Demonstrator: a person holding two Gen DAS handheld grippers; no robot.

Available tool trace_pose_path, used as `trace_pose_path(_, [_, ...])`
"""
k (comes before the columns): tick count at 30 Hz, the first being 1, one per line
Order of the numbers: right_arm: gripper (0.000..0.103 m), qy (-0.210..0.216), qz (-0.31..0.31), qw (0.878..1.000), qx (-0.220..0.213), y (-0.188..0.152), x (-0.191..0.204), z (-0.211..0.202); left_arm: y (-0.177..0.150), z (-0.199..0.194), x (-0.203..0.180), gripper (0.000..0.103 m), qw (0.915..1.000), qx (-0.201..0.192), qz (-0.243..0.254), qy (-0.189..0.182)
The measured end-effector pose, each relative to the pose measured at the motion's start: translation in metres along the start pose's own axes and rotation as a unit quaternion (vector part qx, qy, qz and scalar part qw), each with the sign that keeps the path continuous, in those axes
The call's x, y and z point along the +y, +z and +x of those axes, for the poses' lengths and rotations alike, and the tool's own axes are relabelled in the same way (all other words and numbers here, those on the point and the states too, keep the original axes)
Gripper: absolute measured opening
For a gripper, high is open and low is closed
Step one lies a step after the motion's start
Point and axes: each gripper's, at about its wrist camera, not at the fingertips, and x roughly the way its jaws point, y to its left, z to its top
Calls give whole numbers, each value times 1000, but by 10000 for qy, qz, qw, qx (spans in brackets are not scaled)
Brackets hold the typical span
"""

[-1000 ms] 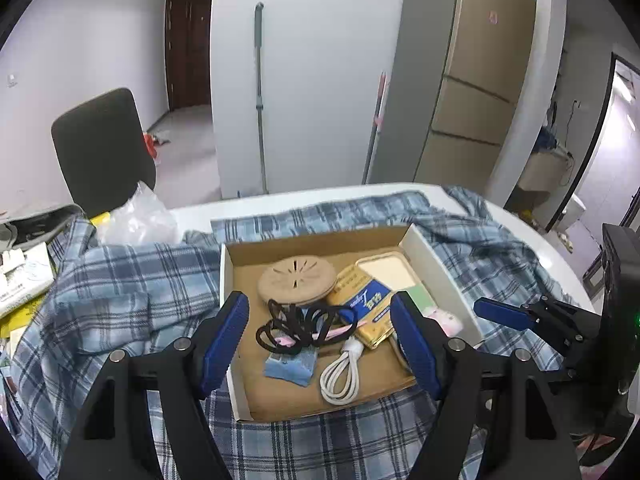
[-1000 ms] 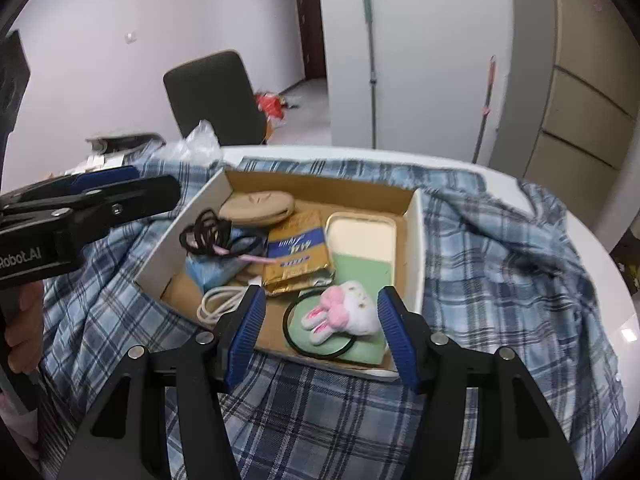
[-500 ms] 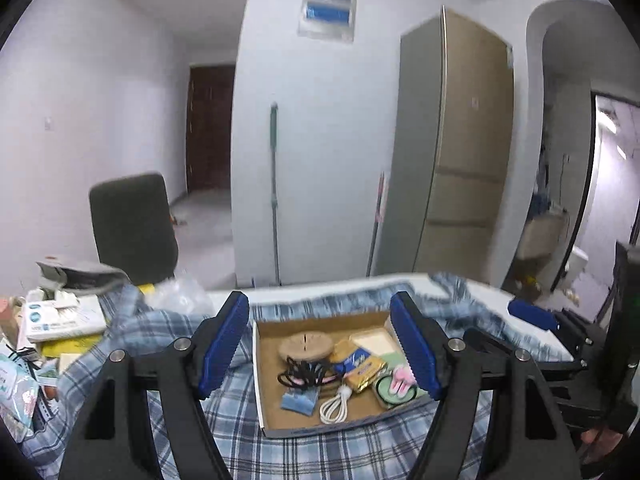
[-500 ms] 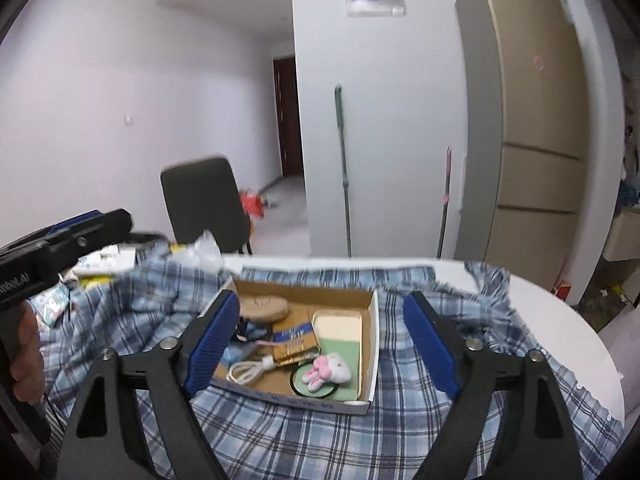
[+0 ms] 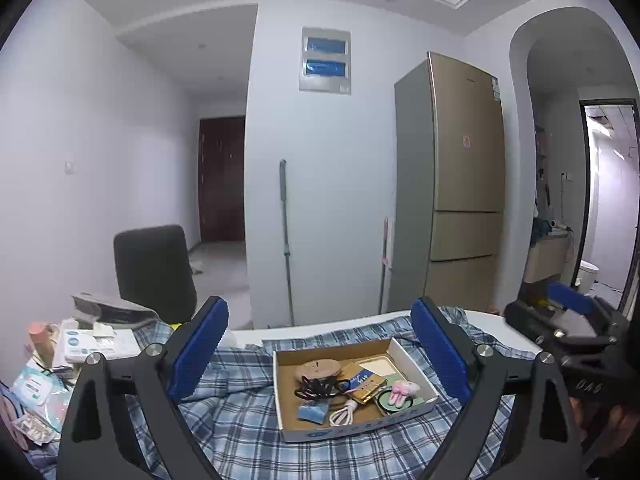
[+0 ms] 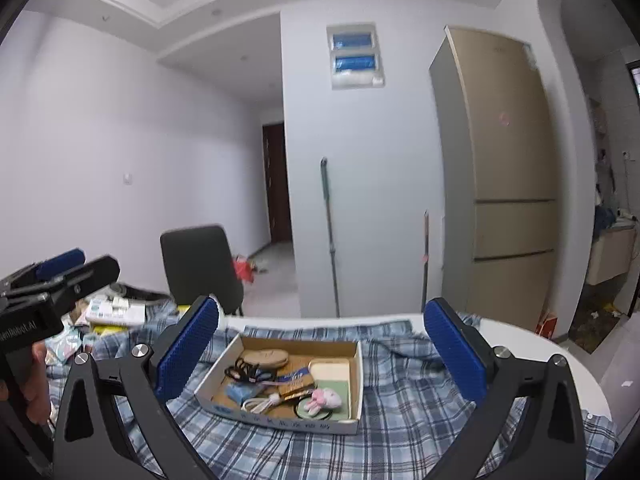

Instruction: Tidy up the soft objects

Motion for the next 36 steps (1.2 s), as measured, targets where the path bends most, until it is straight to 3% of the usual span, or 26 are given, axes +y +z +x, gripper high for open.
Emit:
trace_pose_path(4, [103, -26, 181, 9993, -331, -2, -3, -16, -6, -16, 0, 103, 9997, -238, 27, 20])
trace_pose_path(7, [103, 7, 378, 9980, -501, -9, -9, -24, -15, -27, 3, 103, 9988, -488, -82, 11])
trace_pose_path(15, [103, -204, 318, 9948, -947, -43, -18, -26, -43, -27, 9, 103, 9980, -620, -76, 62])
trace_pose_path(27, [103, -413, 207, 9962, -735, -79, -27, -13, -94, 2, 10, 103, 9980, -627, 37, 45])
trace_pose_path(32, [103, -384, -142, 9966, -714, -89, -13, -13, -114, 12, 6, 103, 9985, -472, 264, -113])
trace_pose_path(36, [103, -402, -413, 9958, -709, -91, -3, -12, -114, 13, 6, 103, 9986, -468, 238, -27])
